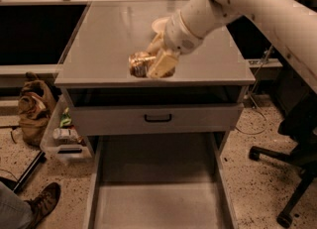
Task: Place orange can into middle drawer
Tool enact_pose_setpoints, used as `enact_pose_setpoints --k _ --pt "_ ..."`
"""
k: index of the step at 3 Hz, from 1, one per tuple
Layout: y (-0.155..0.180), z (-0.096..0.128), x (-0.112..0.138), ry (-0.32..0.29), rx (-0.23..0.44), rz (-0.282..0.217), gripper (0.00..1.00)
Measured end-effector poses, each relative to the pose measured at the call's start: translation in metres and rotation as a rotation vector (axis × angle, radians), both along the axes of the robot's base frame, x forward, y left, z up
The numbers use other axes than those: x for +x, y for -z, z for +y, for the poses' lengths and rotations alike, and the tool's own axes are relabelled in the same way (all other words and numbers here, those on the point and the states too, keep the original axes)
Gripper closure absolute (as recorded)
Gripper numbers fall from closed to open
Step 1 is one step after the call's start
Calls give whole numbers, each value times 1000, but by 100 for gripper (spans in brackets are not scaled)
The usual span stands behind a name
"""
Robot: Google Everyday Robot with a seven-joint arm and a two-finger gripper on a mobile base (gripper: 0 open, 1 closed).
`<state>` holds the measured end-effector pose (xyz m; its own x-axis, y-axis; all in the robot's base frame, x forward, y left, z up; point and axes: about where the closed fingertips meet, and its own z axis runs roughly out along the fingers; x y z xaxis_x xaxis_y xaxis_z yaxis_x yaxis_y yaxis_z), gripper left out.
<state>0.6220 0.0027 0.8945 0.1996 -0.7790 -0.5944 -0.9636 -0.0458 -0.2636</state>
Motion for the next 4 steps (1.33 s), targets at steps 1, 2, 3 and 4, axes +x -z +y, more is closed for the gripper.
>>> enact_pose_setpoints --k 1,2,3,4 --pt "11 -6 -51 -42 78 -31 100" --pt "53 -23 -99 -59 129 -15 100" --pt "53 -23 -99 -59 129 -15 100" --pt "78 -21 -111 -30 155 0 100"
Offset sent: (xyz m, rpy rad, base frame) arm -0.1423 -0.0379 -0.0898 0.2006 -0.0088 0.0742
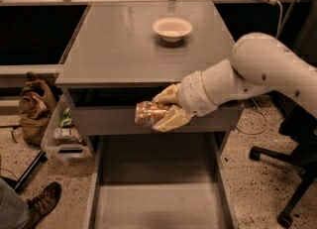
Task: Place orange can into middle drawer
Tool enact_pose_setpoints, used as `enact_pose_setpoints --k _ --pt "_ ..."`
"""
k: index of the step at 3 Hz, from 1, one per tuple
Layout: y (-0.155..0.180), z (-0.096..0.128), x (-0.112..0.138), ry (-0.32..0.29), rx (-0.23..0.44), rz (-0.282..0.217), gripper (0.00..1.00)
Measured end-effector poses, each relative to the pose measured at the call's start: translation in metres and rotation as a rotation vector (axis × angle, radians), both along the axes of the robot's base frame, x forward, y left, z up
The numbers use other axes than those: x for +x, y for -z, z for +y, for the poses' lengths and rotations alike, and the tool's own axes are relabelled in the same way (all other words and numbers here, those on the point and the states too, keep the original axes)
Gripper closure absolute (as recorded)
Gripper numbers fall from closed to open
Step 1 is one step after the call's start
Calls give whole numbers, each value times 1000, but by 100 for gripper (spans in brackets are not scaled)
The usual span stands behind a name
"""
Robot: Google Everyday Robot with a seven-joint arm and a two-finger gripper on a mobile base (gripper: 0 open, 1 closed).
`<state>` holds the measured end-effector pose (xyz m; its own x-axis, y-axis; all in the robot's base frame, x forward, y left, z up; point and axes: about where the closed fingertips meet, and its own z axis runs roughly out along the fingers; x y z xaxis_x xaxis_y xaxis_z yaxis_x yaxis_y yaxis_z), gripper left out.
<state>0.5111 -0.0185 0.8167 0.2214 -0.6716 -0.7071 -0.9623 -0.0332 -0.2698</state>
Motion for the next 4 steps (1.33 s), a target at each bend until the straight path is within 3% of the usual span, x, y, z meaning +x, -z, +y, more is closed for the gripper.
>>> enact_pose_setpoints --k 1,3,4 --pt "54 12 -22 23 17 22 100" --pt "165 62 -60 1 -24 72 100" --pt "177 65 -64 0 -13 79 100"
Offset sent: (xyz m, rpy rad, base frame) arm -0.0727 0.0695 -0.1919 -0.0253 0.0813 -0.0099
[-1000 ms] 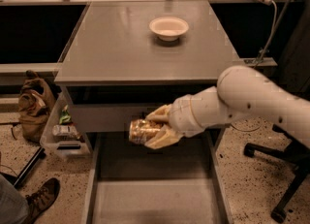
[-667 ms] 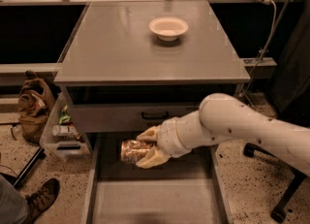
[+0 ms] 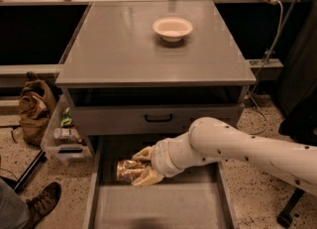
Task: Place orange can into middle drawer
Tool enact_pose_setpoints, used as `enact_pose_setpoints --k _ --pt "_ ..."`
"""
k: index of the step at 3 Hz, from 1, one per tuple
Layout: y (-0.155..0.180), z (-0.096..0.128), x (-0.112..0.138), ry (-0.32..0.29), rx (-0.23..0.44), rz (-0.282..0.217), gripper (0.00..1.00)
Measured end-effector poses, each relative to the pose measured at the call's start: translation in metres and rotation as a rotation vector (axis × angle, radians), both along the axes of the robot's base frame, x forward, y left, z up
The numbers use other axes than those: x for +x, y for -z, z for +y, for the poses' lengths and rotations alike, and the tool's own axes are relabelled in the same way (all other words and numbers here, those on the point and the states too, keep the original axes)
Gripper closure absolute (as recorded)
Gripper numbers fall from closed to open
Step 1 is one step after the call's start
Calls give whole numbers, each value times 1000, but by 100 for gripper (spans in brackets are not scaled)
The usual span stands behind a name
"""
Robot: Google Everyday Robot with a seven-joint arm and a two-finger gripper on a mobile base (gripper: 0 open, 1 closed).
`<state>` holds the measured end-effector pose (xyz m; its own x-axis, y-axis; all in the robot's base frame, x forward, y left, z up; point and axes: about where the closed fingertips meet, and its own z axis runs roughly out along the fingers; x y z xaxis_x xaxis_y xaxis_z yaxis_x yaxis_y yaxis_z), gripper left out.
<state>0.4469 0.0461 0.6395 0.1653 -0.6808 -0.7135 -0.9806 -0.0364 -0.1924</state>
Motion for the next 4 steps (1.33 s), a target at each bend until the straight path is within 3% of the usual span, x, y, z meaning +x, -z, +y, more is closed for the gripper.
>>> enact_pose_setpoints --k 1,2,3,4 --pt "53 -12 -11 45 -7 24 100" --pt "110 -26 -23 145 -2 36 100" --pt "156 -36 -8 244 -3 26 100" --pt "190 -40 10 297 2 31 100"
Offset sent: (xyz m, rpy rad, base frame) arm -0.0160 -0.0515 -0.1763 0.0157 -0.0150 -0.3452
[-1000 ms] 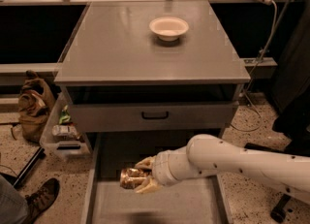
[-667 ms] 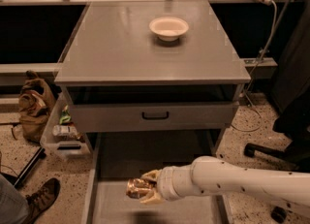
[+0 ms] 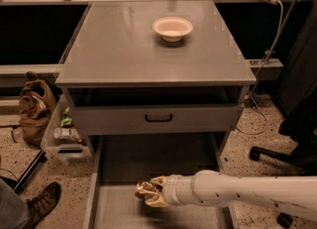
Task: Place orange can into middle drawer
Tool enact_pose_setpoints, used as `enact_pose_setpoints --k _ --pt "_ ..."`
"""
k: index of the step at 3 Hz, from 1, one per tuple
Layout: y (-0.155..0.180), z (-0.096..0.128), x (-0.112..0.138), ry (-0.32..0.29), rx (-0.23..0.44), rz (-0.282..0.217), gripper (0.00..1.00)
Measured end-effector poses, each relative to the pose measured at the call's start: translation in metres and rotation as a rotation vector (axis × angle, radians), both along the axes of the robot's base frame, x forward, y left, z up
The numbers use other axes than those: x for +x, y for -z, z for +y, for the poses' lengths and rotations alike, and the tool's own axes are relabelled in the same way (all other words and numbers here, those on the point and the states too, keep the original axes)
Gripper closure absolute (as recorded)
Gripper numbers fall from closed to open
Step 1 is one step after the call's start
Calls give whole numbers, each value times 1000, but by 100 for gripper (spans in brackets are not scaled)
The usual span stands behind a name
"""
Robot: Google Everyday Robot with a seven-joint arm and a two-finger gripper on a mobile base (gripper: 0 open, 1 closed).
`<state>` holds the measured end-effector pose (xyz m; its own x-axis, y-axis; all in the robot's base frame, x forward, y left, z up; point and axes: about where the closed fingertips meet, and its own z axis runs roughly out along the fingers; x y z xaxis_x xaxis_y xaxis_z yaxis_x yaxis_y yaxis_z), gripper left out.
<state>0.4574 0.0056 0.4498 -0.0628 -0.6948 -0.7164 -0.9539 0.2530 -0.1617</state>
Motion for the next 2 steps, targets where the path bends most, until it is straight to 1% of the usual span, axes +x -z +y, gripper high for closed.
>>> enact_pose_setpoints --k 1,2 --pt "26 -2 7 22 3 26 100" --pt "50 -3 7 41 33 67 100"
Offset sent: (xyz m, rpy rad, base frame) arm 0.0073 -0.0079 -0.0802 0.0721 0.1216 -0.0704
